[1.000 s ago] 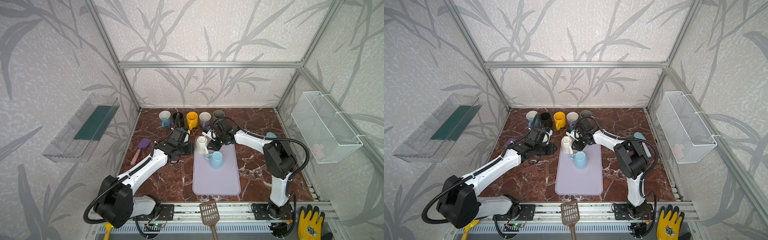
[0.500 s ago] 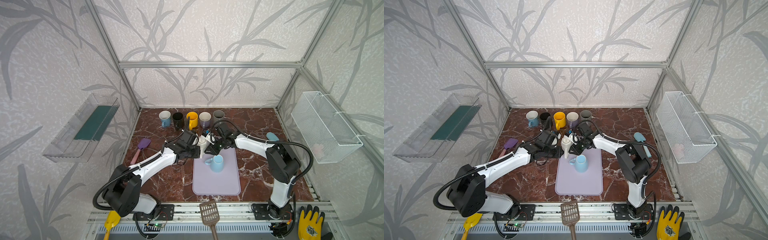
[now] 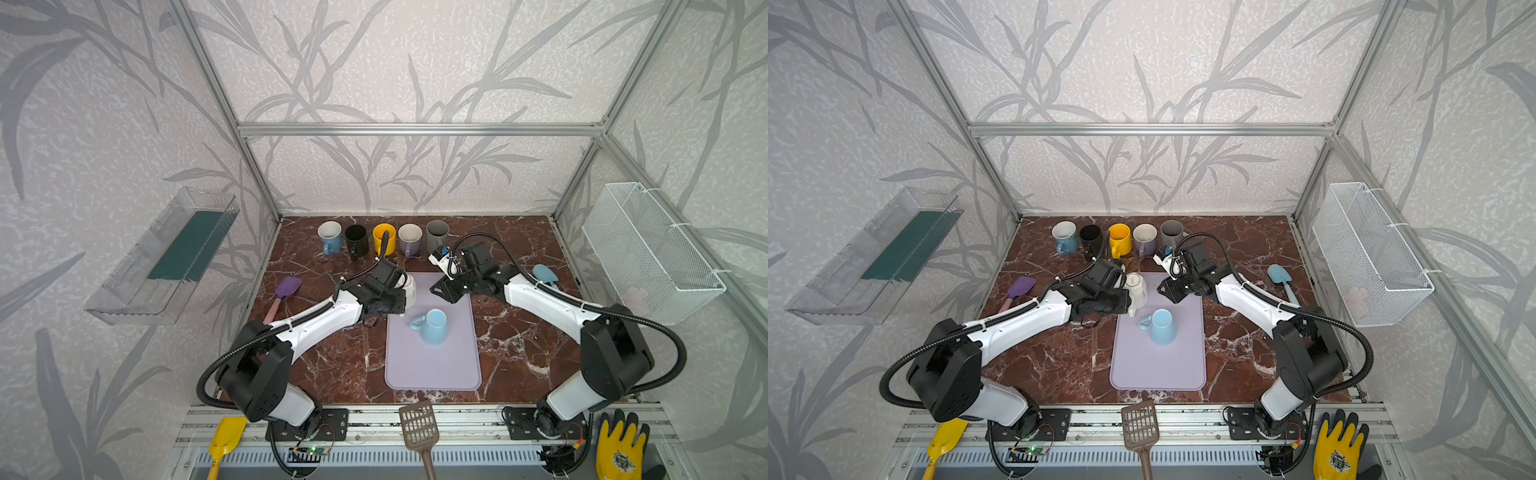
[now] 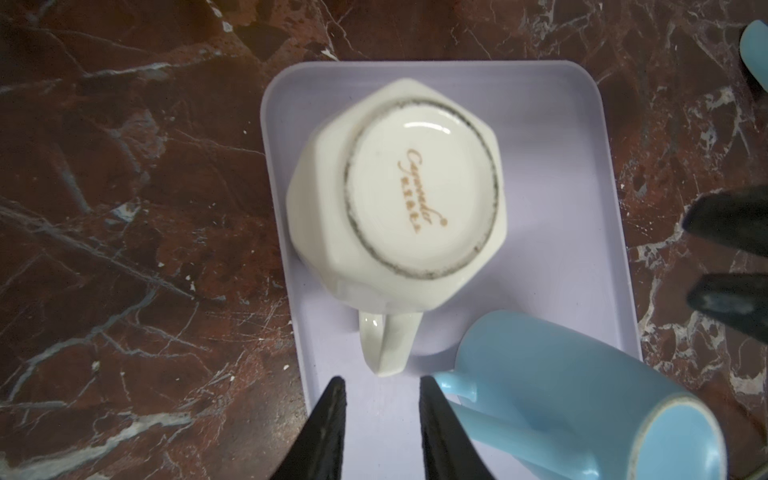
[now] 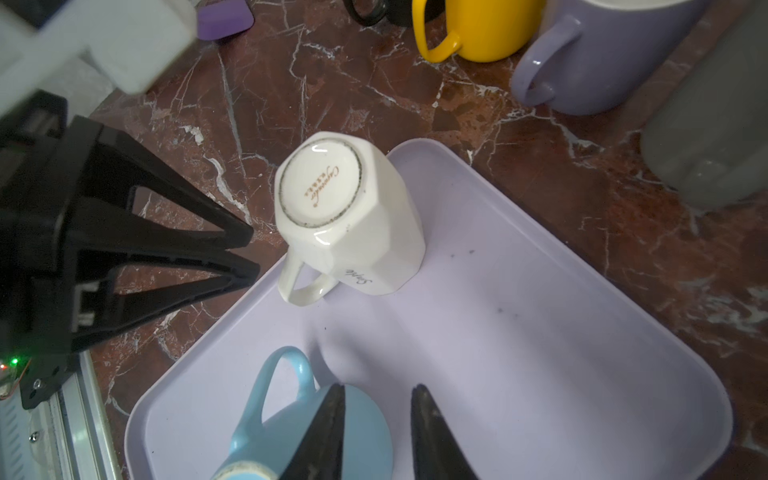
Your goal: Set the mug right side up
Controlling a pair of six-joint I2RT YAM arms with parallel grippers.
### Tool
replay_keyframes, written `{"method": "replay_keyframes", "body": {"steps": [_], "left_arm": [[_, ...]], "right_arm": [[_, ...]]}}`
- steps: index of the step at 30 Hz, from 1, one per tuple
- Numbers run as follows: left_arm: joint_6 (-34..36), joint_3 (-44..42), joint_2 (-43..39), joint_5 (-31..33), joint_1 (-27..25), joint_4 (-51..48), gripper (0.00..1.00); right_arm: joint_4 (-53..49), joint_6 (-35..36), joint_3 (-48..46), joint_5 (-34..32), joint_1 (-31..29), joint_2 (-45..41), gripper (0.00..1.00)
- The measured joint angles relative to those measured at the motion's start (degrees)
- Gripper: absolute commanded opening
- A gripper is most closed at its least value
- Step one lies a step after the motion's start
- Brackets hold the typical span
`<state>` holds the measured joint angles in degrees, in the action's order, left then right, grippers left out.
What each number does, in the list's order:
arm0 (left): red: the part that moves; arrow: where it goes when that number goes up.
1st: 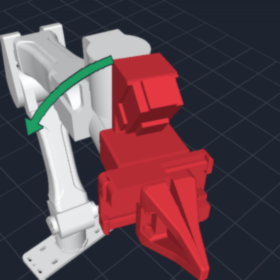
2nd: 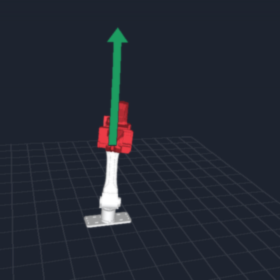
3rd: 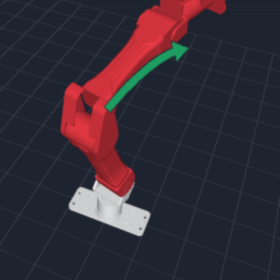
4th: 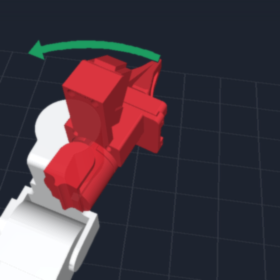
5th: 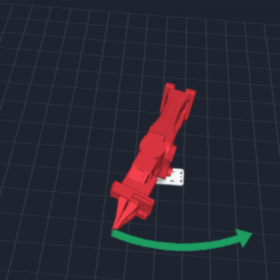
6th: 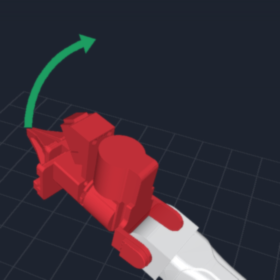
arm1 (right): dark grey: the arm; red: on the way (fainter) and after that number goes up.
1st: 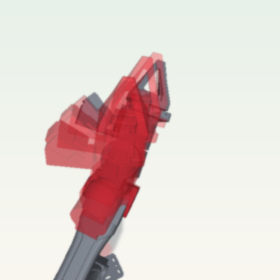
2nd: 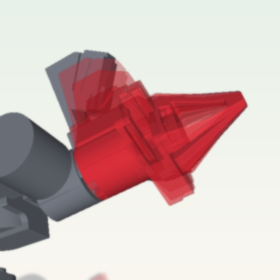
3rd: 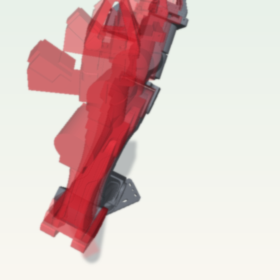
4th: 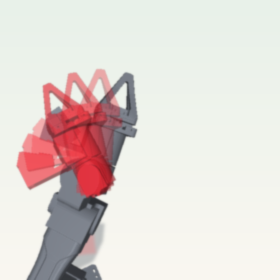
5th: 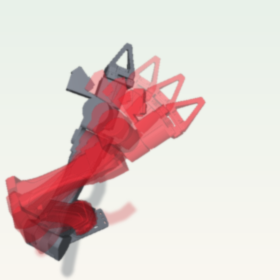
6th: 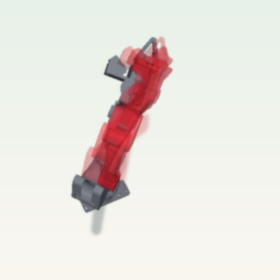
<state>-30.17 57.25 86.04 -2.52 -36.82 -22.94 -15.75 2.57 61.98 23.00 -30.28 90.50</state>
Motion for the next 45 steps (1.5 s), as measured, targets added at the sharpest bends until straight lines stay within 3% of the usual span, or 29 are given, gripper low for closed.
{"method": "replay_keyframes", "body": {"steps": [15,31,45], "left_arm": [[0.1,6.6,6.7,5.7,-3.5,-5.2,0.35],[0.1,10.2,13.2,9.3,-4.4,-8.2,0.35],[0.2,12.9,15.8,11.9,-4.4,-10.4,0.28]], "right_arm": [[0.2,-7.5,-9.2,-5.0,3.8,-6.4,0.31],[1.1,-9.0,-12.0,-6.1,4.4,-8.5,0.31],[1.4,-9.0,-12.6,-6.1,4.4,-8.9,0.31]]}}
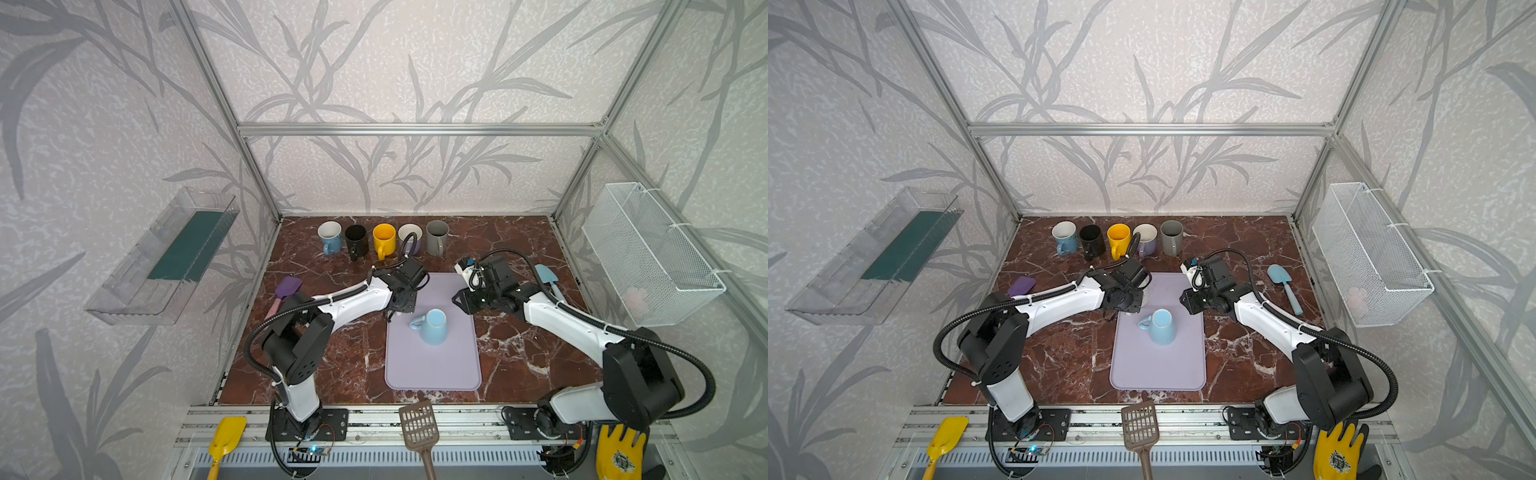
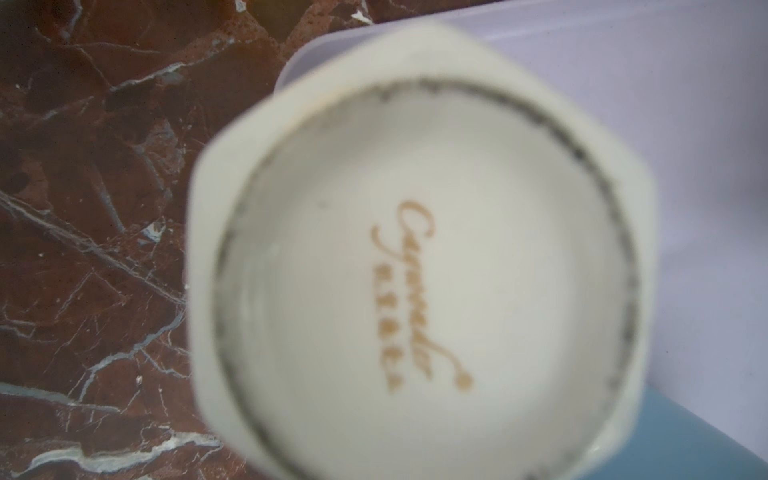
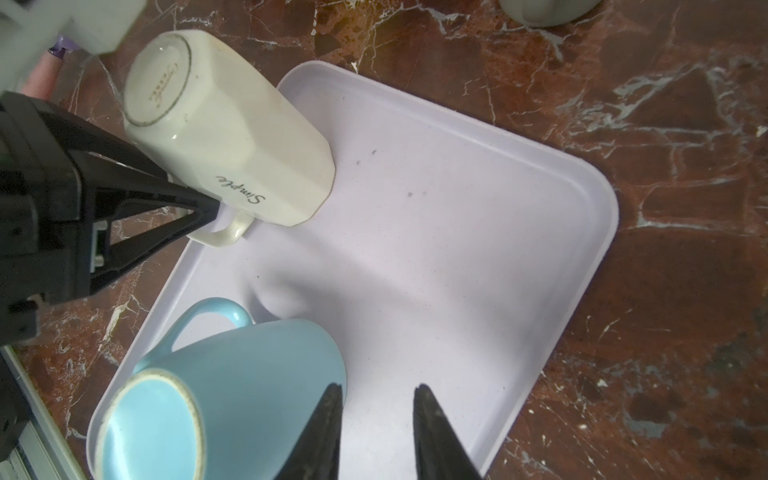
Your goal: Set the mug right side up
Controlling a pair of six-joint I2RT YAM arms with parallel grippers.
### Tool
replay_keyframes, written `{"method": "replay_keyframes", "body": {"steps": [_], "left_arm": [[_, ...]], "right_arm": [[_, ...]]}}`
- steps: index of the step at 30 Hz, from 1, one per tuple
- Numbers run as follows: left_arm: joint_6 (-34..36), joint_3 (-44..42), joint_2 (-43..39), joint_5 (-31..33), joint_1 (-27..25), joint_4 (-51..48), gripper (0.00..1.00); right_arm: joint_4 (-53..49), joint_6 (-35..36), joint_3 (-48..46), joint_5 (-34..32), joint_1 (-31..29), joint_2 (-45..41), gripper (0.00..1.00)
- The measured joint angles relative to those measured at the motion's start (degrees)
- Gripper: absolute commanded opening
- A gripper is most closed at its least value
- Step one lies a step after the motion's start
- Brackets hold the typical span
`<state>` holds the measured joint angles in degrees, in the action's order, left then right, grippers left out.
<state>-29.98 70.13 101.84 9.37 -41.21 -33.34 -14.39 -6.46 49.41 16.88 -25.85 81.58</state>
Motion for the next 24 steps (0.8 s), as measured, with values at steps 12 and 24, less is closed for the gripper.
{"method": "replay_keyframes", "body": {"steps": [12,24], "left_arm": [[0.7,1.5,2.1,0.6,0.0,-1.1,0.24],[1.7,2.5,2.6,1.3,-0.1,-2.0,0.1]], "right_arm": [[0.0,0.0,-0.2,0.0,0.0,0.0,0.31],[0.1,-0.4,-1.2,-0.7,0.1,-1.1,0.31]]}}
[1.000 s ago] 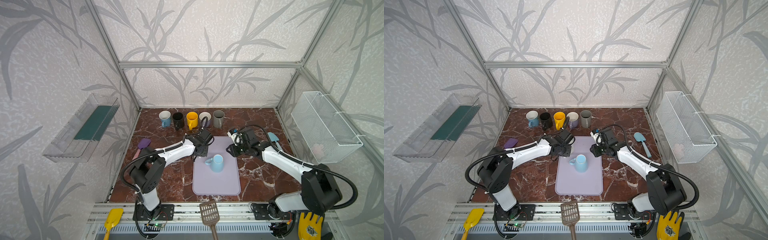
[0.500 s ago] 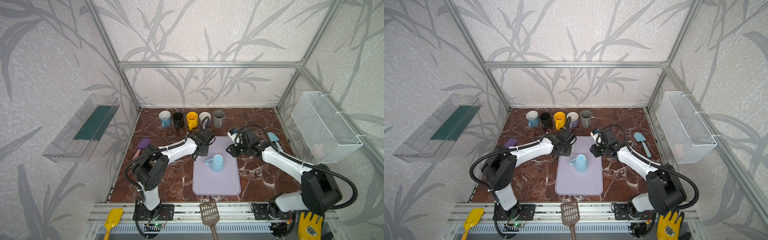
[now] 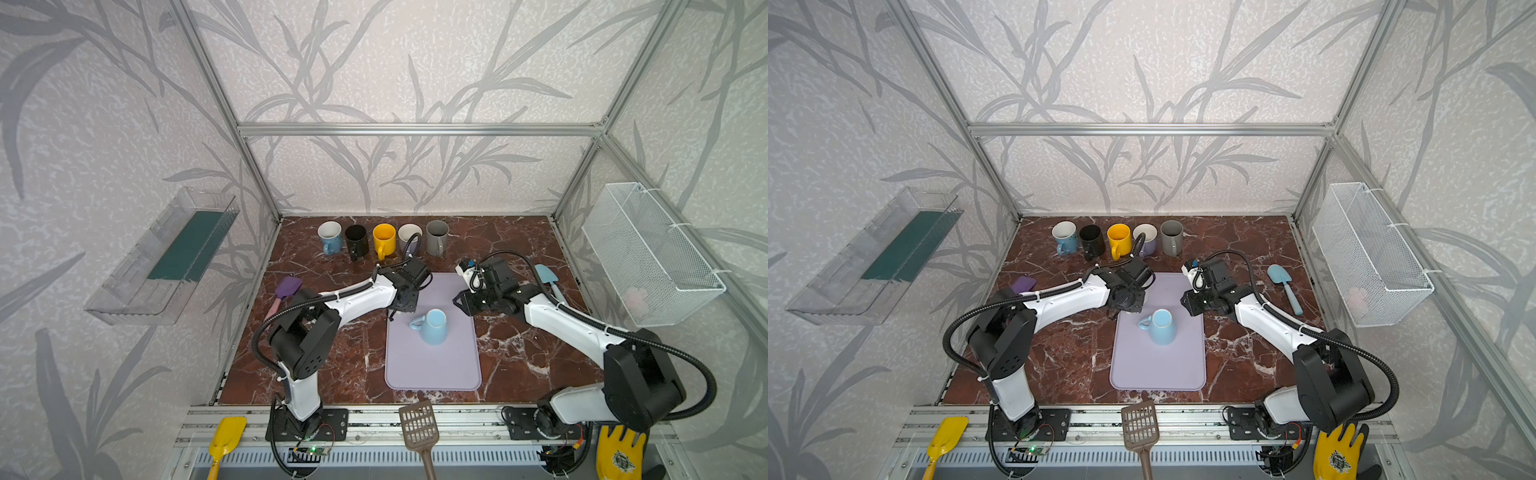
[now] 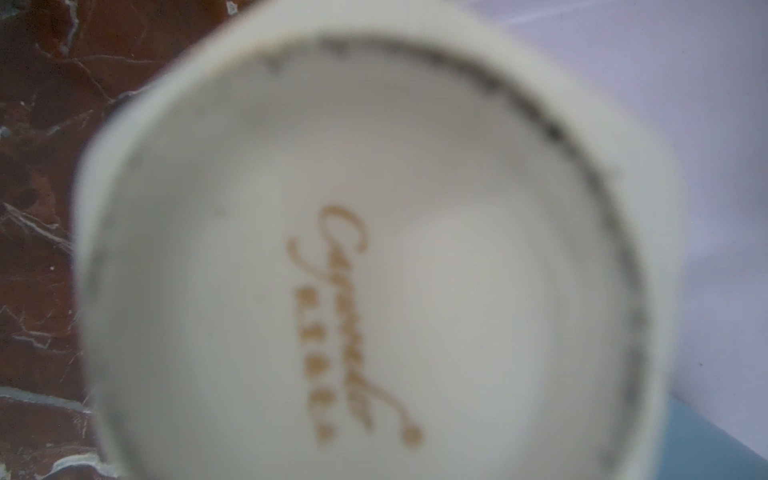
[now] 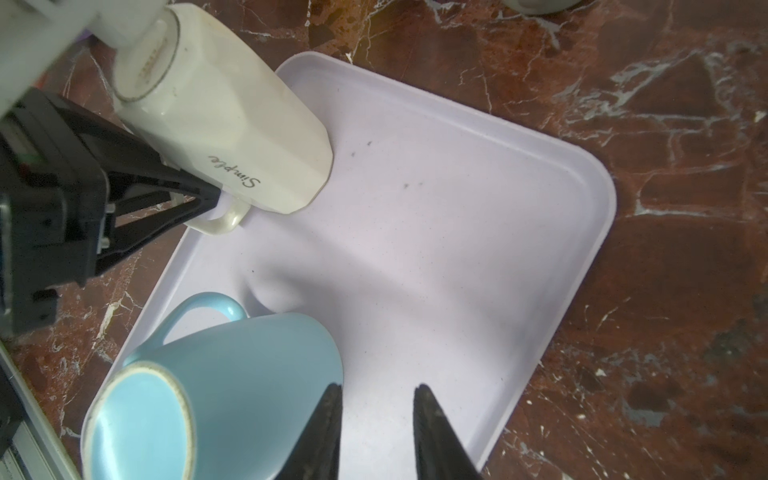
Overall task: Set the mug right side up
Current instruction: 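Close the left gripper on the white mug's base and lift it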
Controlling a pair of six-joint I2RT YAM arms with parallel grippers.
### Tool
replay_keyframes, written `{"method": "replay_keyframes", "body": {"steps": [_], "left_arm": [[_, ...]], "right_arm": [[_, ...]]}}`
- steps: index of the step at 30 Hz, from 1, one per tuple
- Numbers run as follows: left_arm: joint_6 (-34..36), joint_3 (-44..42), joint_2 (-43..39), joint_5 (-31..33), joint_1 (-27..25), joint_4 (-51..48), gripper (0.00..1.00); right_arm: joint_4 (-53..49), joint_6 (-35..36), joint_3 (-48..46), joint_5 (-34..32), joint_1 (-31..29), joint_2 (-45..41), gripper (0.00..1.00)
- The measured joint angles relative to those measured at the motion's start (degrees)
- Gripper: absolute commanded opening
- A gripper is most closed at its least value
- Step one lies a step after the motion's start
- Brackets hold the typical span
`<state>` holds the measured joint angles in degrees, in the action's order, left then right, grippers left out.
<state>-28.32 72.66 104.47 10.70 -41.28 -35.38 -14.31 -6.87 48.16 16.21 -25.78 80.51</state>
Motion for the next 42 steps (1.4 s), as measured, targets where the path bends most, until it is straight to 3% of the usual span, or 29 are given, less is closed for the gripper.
{"method": "replay_keyframes", "body": {"steps": [5,16,18,19,33,42], "left_arm": [[0.3,0.0,0.0,0.0,0.0,-0.1,0.0],[0.3,0.0,-0.2,0.0,0.0,-0.4,0.0],[0.4,0.0,-0.4,0.0,0.0,-0.8,0.0],[0.5,0.0,-0.6,0.0,0.0,-1.2,0.0],[1.6,0.5,-7.4,1.0,0.3,-4.1,0.0],[1.8,-1.2,-13.6,-4.9,2.5,0.2,0.0]], "right_arm": [[-0.1,-0.3,-0.4,-1.7,0.2,-1.3,0.32],[-1.1,-0.2,-0.4,-3.8,0.2,-3.1,0.36],[-1.1,-0.2,-0.4,-3.9,0.2,-3.7,0.49],[-1.1,-0.2,-0.4,-4.0,0.2,-4.1,0.51],[-1.2,-0.5,-0.4,-4.1,0.2,-7.8,0.49],[-0.2,-3.5,-0.4,-1.3,0.2,-10.6,0.49]]}}
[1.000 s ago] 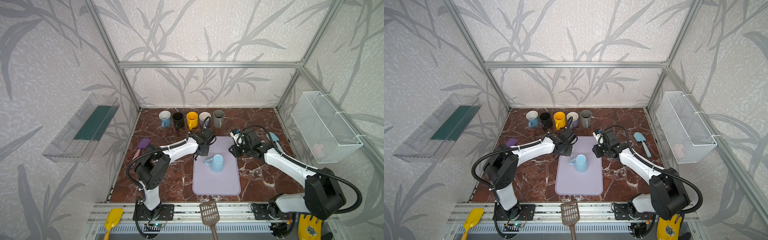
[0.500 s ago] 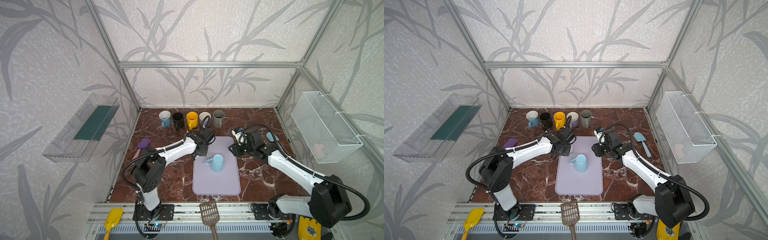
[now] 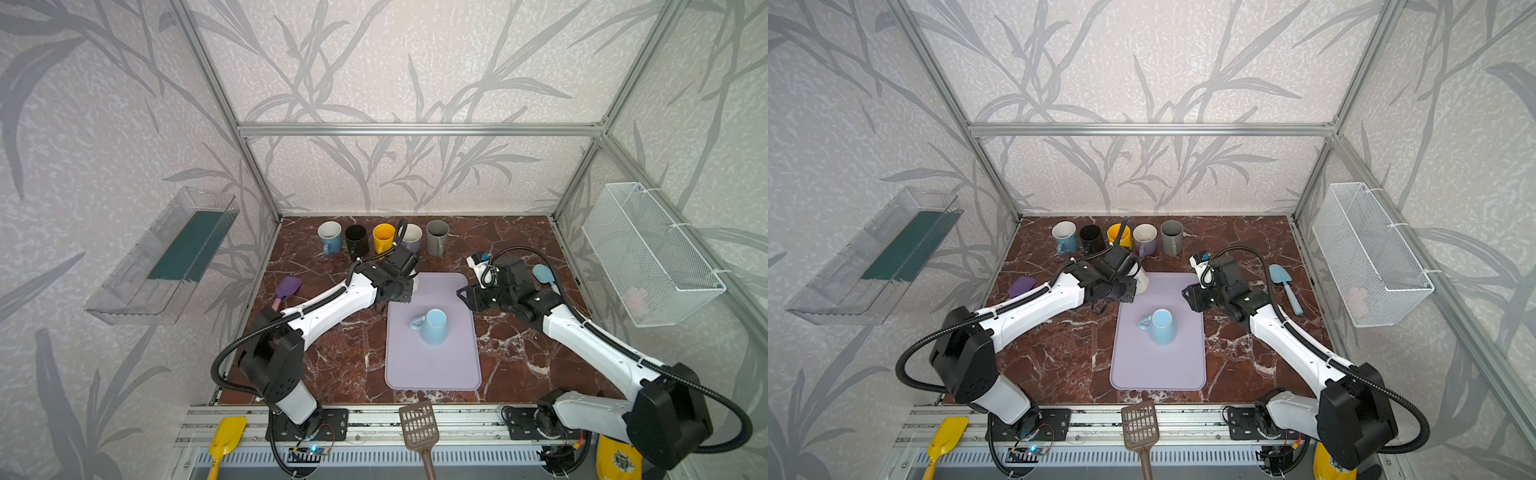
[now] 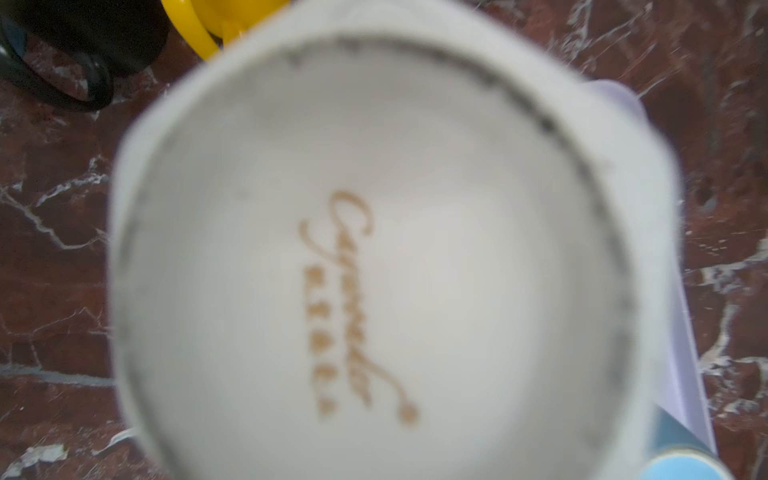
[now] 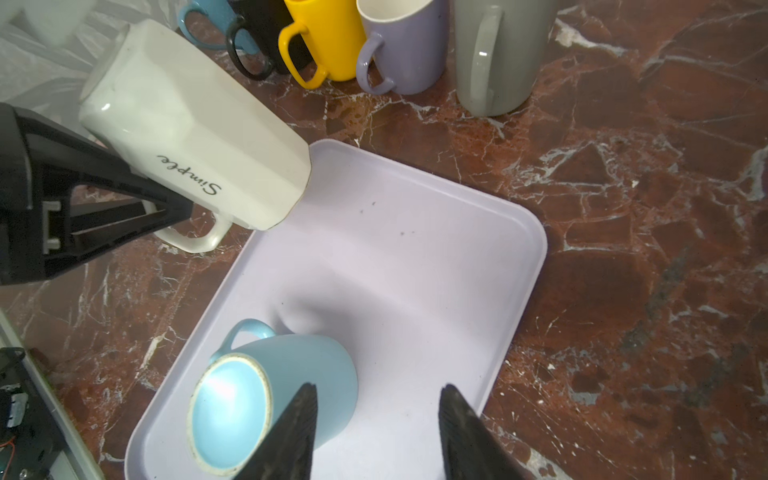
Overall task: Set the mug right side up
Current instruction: 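Tilt the white mug toward the right gripper while the right gripper approaches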
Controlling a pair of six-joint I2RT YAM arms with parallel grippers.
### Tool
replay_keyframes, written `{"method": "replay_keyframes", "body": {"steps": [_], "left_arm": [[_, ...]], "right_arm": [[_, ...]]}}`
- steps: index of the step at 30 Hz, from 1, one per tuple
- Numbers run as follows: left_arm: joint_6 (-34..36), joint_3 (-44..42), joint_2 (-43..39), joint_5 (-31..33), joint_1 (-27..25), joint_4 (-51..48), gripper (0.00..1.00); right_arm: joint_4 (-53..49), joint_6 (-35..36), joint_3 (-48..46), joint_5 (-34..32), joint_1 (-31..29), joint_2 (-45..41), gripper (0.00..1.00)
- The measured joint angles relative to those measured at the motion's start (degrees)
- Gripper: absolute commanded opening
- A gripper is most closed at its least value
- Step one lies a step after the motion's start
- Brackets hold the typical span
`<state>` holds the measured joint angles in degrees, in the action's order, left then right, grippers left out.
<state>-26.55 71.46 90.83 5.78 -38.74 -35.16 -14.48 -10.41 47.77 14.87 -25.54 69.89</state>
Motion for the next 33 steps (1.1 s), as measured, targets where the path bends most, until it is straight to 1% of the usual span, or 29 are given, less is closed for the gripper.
{"method": "replay_keyframes", "body": {"steps": [5,13,18,25,29,33], "left_arm": [[-0.2,-2.2,-5.6,-5.7,3.2,3.5,0.0],[-3.2,-7.1,-11.6,-19.4,10.7,11.6,0.0],[-6.1,-10.4,-13.9,-27.7,12.3,17.4,0.0],[-12.0,-14.8,-14.7,-38.8,14.3,29.0,0.0],[-15.9,-17.6,-14.7,-43.9,15.1,36.7,0.0],[-19.1,-19.1,-14.7,-47.5,15.5,43.0,0.0]], "right_arm": [[2.2,-2.3,-0.1,2.3,0.0,-1.4,0.49],[9.1,-8.1,-0.8,9.2,0.1,-2.2,0.49],[15.2,-13.0,-2.9,13.8,0.1,-2.2,0.49],[25.0,-21.2,-4.6,20.0,0.1,-1.9,0.49],[32.7,-27.8,-6.4,23.0,0.1,-1.4,0.49],[39.8,-33.7,-8.0,25.1,0.1,-0.3,0.49]]}}
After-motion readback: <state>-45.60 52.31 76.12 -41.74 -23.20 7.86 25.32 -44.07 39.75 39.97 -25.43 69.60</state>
